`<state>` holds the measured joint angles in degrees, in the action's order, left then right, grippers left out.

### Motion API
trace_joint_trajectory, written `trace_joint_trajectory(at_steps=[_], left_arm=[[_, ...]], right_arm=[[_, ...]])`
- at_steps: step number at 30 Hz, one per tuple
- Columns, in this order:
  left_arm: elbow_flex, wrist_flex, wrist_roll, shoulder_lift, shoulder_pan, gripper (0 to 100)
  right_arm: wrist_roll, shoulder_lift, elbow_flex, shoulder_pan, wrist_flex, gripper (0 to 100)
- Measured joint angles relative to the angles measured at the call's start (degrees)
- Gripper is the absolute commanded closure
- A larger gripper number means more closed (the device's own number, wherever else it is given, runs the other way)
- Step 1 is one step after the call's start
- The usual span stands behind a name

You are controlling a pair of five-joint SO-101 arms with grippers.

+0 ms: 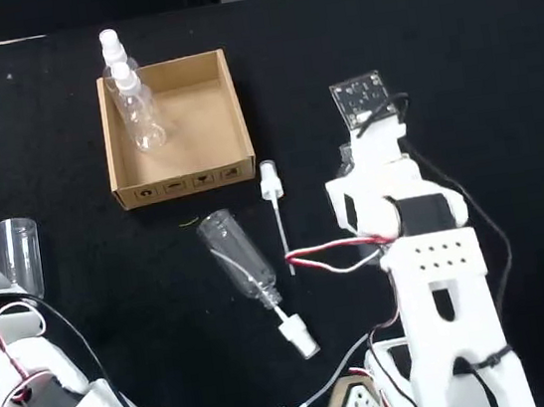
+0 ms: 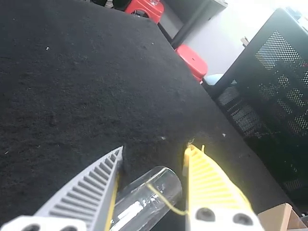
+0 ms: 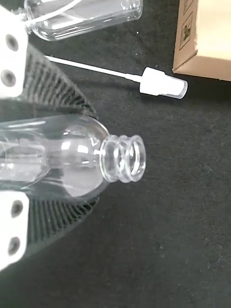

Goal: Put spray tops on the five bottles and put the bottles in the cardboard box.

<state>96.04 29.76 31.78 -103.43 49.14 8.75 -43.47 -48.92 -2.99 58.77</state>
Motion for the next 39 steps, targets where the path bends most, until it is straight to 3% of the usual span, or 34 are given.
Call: trace_joint_trajectory(at_steps=[9, 17, 26, 32, 39], left_arm=[[0.0, 0.0, -6.5, 0.0, -5.9, 81], [0.0, 0.0, -7.9, 0.0, -9.6, 82], [-1.7, 0.2, -19.4, 0.0, -14.5, 81], [-8.0, 10.2, -25.5, -0.1, -19.6, 81], [-16.0, 23.7, -33.0, -0.1, -30.5, 82]], right_arm=[[-3.0, -2.6, -0.8, 6.5, 0.0, 87.8], [-3.4, -2.7, -1.1, 10.7, -1.9, 87.8], [-7.8, -2.7, -2.5, 15.6, -4.4, 87.8], [-9.7, -2.7, -2.5, 17.6, -4.5, 87.8], [-9.8, -2.7, -2.5, 17.5, -4.6, 87.8]])
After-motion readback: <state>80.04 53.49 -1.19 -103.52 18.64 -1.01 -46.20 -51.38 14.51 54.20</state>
